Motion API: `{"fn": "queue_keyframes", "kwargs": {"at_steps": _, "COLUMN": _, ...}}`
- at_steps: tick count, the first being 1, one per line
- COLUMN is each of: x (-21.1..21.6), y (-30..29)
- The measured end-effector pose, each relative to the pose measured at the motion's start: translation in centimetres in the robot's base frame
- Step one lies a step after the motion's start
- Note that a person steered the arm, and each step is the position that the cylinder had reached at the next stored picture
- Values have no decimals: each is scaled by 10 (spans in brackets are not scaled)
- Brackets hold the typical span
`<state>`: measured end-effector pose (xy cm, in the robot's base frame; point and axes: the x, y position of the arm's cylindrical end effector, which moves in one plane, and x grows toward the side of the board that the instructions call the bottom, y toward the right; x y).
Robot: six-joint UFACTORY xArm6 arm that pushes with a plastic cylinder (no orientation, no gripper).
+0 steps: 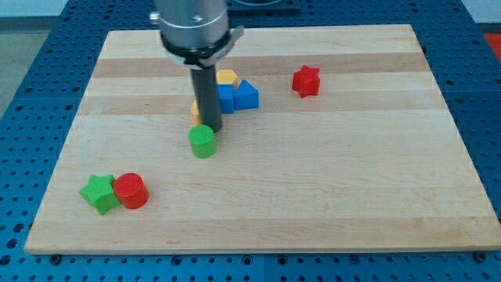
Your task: Nudge the green circle a little bit down
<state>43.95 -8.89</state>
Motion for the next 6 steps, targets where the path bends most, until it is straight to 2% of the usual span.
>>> {"fn": "queue_keyframes", "kwargs": {"at_steps": 3, "x": 49, "y": -48}}
{"fn": "queue_keyframes", "kwargs": {"at_steps": 5, "x": 26, "y": -29}}
{"fn": "queue_keyframes", "kwargs": {"at_steps": 6, "x": 35, "y": -20}}
